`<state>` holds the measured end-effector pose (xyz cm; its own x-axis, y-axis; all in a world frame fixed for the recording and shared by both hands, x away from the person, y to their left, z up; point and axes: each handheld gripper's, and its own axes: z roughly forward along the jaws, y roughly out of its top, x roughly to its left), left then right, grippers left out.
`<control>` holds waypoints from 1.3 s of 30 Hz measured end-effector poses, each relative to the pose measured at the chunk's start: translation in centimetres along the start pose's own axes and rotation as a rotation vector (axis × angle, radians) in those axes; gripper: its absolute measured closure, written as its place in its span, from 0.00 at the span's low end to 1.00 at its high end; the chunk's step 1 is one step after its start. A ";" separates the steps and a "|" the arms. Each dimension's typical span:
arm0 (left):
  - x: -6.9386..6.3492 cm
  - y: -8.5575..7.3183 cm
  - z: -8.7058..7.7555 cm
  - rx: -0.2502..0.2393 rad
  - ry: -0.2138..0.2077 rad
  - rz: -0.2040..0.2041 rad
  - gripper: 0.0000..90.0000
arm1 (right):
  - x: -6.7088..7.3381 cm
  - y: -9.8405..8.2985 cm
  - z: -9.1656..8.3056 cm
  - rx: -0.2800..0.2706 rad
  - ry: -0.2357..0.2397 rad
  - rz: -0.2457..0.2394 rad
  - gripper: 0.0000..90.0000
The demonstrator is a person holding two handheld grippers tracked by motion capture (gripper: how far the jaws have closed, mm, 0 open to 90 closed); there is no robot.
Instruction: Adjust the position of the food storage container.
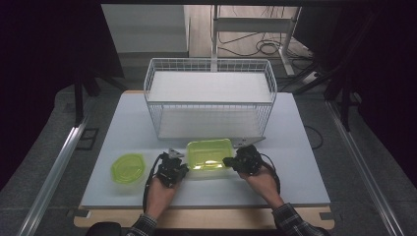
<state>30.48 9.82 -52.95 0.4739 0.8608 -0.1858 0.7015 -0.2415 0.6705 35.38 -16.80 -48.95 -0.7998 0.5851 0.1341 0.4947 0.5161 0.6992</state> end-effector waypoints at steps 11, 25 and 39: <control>0.9 1.6 -1.5 -0.042 0.012 -0.013 1.00 | -0.6 -0.5 -1.5 -0.021 -0.007 0.020 0.93; 2.6 8.5 1.8 -0.117 0.034 0.007 0.99 | -4.9 4.3 1.6 -0.071 -0.147 0.074 0.94; 2.2 9.3 3.0 -0.043 -0.015 0.076 0.98 | -4.9 4.2 2.6 -0.040 -0.128 0.057 0.96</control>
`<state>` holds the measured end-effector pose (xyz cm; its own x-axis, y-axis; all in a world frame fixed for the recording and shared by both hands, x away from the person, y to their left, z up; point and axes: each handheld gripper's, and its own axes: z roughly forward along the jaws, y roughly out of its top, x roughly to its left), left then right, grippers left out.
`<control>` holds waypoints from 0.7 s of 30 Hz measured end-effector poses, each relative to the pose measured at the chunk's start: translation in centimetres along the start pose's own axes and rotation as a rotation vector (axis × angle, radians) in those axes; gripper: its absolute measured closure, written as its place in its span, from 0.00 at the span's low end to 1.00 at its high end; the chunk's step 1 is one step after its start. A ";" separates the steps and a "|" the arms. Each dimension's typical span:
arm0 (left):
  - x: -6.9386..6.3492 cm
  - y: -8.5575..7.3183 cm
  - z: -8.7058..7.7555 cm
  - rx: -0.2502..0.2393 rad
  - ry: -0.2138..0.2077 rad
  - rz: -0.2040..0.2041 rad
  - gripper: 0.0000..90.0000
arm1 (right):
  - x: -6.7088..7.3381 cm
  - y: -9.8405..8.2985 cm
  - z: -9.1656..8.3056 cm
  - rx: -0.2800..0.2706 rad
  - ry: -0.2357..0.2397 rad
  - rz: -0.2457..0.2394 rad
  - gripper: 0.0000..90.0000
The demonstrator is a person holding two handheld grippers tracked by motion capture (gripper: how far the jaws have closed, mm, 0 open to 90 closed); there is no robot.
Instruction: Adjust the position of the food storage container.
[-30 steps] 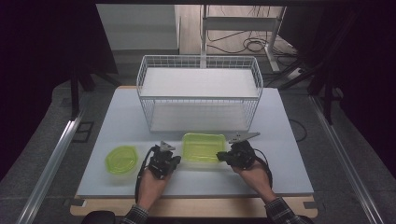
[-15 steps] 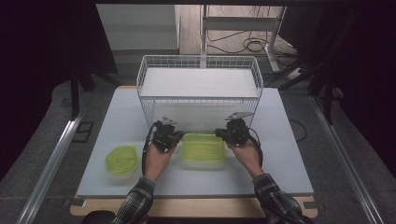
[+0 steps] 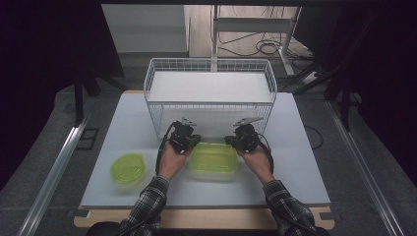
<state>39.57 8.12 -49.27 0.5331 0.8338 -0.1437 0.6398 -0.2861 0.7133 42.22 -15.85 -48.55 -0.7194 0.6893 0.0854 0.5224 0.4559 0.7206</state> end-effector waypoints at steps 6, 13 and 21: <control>-0.8 -1.4 -1.5 0.030 -0.027 0.022 0.99 | 1.1 -0.5 -0.3 0.008 0.040 -0.012 0.97; -2.6 -3.0 -3.0 0.035 -0.061 0.048 0.98 | 3.0 -1.6 -1.3 0.010 0.086 -0.030 0.97; -3.2 -3.6 -4.8 0.004 -0.058 0.076 0.94 | 3.5 -2.4 -3.3 -0.032 0.072 -0.065 0.92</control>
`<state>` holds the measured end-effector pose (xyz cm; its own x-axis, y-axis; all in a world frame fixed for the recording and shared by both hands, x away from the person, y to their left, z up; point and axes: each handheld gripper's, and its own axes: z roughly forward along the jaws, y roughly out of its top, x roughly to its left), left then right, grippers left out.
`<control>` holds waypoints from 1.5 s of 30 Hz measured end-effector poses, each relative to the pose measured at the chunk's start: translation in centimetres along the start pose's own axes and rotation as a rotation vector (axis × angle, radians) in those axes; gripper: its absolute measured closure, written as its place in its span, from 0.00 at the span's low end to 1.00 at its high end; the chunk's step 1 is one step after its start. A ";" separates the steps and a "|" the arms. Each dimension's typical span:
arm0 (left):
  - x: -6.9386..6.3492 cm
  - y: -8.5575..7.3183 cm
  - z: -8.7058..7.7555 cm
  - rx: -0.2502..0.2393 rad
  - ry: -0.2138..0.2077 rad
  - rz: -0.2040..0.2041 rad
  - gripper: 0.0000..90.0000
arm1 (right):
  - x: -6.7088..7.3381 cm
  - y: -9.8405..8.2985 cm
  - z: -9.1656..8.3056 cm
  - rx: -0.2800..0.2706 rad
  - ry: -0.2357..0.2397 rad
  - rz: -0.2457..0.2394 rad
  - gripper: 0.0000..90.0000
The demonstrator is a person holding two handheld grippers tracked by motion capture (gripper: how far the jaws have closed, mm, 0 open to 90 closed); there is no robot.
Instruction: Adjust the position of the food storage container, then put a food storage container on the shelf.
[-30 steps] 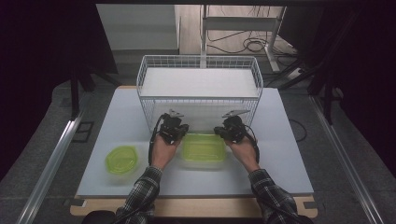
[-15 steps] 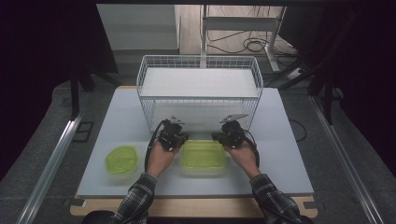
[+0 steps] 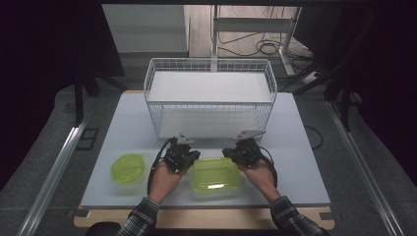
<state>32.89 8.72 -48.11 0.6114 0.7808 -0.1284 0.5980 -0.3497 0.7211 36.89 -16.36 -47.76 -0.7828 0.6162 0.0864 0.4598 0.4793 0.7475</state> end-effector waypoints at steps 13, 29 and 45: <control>-0.1 -6.2 -4.5 -0.105 -0.058 -0.009 0.36 | 0.7 -3.5 -5.0 -0.030 -0.051 0.008 0.35; -2.2 -10.9 -4.5 -0.046 0.036 0.197 0.04 | 1.6 -8.0 -5.9 -0.008 -0.002 0.045 0.03; -1.9 -10.9 -5.0 -0.107 0.070 0.180 0.04 | 1.0 -7.4 -6.0 0.065 0.013 0.143 0.13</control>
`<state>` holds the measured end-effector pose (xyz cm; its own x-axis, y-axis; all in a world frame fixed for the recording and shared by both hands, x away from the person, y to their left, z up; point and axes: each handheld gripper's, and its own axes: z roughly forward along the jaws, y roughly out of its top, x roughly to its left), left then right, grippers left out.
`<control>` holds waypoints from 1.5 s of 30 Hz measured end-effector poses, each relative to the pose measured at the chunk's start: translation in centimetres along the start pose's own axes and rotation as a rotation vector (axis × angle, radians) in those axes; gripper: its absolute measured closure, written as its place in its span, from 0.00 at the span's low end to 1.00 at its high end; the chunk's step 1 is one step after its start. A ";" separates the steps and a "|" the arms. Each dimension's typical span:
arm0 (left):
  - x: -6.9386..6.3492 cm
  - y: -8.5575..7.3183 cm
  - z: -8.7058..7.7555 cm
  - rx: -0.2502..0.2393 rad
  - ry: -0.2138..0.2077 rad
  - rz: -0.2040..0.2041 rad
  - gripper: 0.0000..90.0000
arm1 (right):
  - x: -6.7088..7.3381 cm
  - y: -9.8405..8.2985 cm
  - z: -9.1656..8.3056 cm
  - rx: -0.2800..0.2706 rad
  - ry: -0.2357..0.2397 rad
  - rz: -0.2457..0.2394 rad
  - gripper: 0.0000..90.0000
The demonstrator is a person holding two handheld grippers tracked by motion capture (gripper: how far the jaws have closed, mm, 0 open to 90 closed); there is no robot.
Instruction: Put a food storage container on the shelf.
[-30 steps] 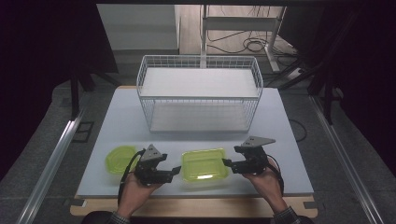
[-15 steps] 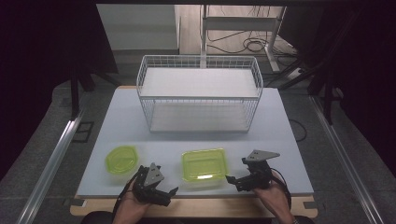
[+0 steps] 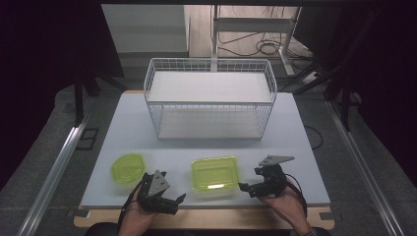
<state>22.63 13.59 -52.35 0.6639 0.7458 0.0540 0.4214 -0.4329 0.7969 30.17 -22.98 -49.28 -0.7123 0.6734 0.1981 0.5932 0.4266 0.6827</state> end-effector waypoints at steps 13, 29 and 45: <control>0.0 0.1 0.0 -0.003 0.024 0.006 0.05 | -2.1 2.2 1.7 -0.017 0.160 0.209 0.49; -0.1 0.1 0.2 0.009 0.029 0.022 0.05 | -3.7 2.7 3.8 0.041 0.353 0.415 0.87; 0.2 0.1 0.0 -0.011 0.036 0.006 0.05 | -4.1 3.2 1.9 -0.037 0.350 0.455 0.88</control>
<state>22.76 13.69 -52.24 0.6439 0.7609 0.0799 0.4108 -0.4319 0.8029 35.69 -23.21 -49.21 -0.4738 0.5414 0.6946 0.8600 0.1149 0.4971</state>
